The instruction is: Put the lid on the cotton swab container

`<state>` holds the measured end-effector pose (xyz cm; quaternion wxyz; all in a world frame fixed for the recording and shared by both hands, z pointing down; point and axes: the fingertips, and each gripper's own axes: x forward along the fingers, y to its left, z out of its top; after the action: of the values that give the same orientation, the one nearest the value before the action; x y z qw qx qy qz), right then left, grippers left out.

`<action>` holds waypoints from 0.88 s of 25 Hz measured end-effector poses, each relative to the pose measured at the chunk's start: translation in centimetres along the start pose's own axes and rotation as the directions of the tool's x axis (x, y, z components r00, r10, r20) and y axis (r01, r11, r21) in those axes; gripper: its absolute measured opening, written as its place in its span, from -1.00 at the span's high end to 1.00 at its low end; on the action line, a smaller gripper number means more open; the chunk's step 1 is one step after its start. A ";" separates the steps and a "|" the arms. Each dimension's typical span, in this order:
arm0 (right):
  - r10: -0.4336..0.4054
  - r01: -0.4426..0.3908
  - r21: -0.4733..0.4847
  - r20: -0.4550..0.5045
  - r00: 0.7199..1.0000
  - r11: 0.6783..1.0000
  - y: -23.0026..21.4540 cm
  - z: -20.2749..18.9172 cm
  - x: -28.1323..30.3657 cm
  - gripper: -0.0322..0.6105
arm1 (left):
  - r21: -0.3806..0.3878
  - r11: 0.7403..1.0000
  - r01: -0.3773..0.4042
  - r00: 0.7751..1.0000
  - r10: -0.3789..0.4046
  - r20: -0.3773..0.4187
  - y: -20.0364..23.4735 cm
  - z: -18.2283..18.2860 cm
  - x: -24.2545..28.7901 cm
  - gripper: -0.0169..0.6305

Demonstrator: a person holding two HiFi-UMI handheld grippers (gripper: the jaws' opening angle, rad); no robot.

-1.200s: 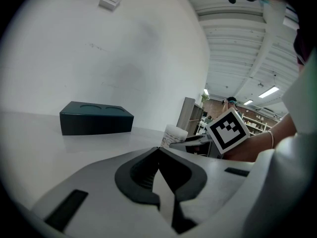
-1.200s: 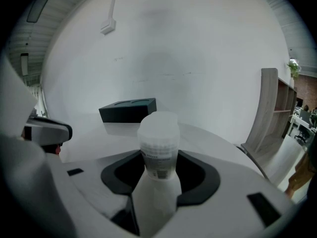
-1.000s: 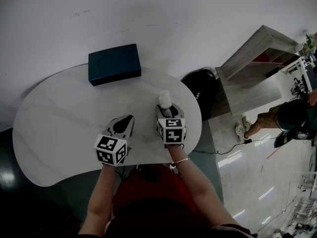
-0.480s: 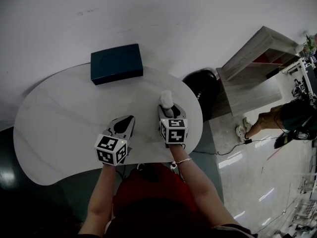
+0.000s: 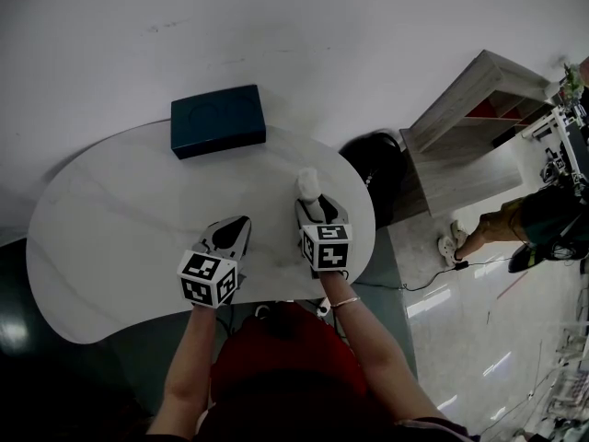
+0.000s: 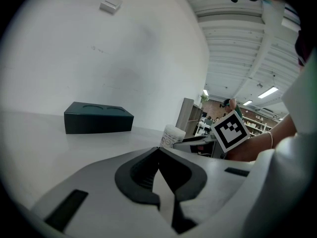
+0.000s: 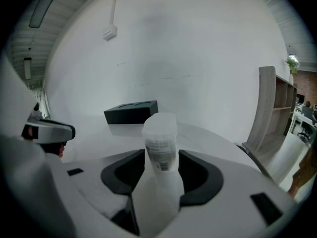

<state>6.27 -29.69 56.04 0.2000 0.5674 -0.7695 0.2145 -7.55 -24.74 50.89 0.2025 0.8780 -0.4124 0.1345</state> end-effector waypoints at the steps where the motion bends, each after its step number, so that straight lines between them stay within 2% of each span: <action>1: -0.001 0.001 0.002 0.002 1.000 1.000 0.0 -0.1 -0.4 0.26 | 0.000 1.000 0.000 1.000 0.000 0.001 -0.1 0.0 -0.1 0.88; 6: -0.008 0.008 0.023 0.017 1.000 1.000 0.3 -0.8 -2.4 0.26 | 0.001 1.000 0.003 1.000 -0.003 0.008 -0.5 -0.2 -0.6 0.88; 12: 0.029 -0.030 0.030 0.047 0.999 0.999 1.8 -1.2 -4.7 0.28 | 0.005 1.000 0.011 1.000 -0.011 0.012 -1.6 -0.7 -1.6 0.87; 14: 0.039 -0.041 0.033 0.057 0.998 0.999 2.5 -1.4 -5.4 0.36 | 0.012 1.000 0.013 1.000 -0.013 0.010 -1.9 -1.0 -2.2 0.88; 18: 0.056 -0.058 0.029 0.083 0.995 0.998 3.8 -1.7 -6.9 0.69 | 0.025 1.000 0.013 1.000 -0.013 0.012 -2.4 -1.4 -3.3 0.88; 22: 0.065 -0.069 0.030 0.106 0.992 0.997 4.8 -2.0 -8.4 0.79 | 0.027 1.000 0.011 1.000 -0.012 0.022 -3.0 -1.7 -4.7 0.88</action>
<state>4.17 -20.69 52.56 0.1425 0.5550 -0.7938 0.2038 -8.28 -19.06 49.79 0.1870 0.8844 -0.4077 0.1293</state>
